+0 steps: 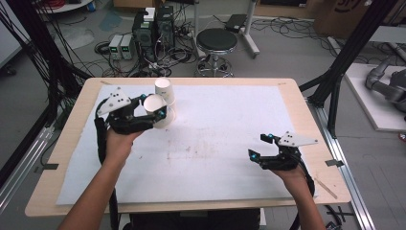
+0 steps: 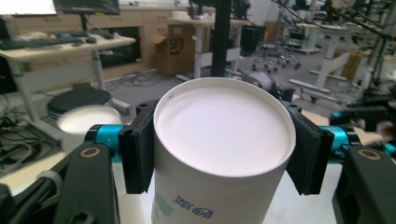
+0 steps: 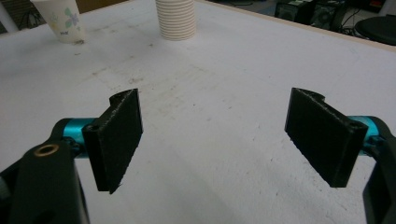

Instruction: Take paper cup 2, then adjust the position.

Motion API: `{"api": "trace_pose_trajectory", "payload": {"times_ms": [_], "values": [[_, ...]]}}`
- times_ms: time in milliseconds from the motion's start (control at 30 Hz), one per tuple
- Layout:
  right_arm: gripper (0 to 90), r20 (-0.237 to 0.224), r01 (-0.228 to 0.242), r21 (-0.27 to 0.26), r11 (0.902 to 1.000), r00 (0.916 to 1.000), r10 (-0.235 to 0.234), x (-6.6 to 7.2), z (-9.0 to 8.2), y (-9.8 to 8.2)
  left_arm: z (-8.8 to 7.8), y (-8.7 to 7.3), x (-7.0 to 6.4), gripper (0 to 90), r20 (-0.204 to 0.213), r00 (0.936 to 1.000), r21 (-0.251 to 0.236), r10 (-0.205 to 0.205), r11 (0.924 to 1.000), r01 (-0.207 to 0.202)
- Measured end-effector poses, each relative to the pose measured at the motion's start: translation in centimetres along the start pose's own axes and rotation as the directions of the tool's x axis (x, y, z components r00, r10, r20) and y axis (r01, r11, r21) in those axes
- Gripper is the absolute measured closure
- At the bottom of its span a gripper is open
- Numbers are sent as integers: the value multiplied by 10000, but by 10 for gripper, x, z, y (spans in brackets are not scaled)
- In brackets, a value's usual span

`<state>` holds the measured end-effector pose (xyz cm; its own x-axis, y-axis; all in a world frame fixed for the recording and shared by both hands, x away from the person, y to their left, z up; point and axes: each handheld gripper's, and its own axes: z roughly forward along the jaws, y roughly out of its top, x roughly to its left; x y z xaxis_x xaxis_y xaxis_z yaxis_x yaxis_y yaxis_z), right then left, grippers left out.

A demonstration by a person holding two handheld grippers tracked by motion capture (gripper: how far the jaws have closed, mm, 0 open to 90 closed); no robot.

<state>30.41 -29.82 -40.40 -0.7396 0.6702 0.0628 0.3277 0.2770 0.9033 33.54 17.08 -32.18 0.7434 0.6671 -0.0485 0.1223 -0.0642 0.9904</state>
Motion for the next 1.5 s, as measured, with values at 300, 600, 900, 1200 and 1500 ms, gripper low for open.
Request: {"api": "trace_pose_trajectory", "payload": {"times_ms": [300, 600, 900, 1200, 1500], "values": [[197, -85, 66, 66, 10000, 9999, -66, 1, 4, 1, 2, -30, -6, 357, 608, 9972, 253, -433, 9988, 419], [197, -47, 122, 18, 9999, 9999, -122, 2, 2, 1, 4, -29, -13, 356, 859, 9958, 293, -314, 9992, 290], [197, -411, 147, -64, 9999, 9990, -149, 5, 1, 3, 10, -33, -18, 356, 1301, 9907, 447, -397, 9984, 341], [197, -1065, 618, -6, 9981, 9924, -615, 15, 9, 5, 15, -37, -26, 355, 1911, 9806, 427, -439, 9984, 364], [197, -1530, 751, -96, 9971, 9853, -757, 25, 14, 6, 21, -49, -43, 356, 2337, 9713, 515, -438, 9981, 326]]}}
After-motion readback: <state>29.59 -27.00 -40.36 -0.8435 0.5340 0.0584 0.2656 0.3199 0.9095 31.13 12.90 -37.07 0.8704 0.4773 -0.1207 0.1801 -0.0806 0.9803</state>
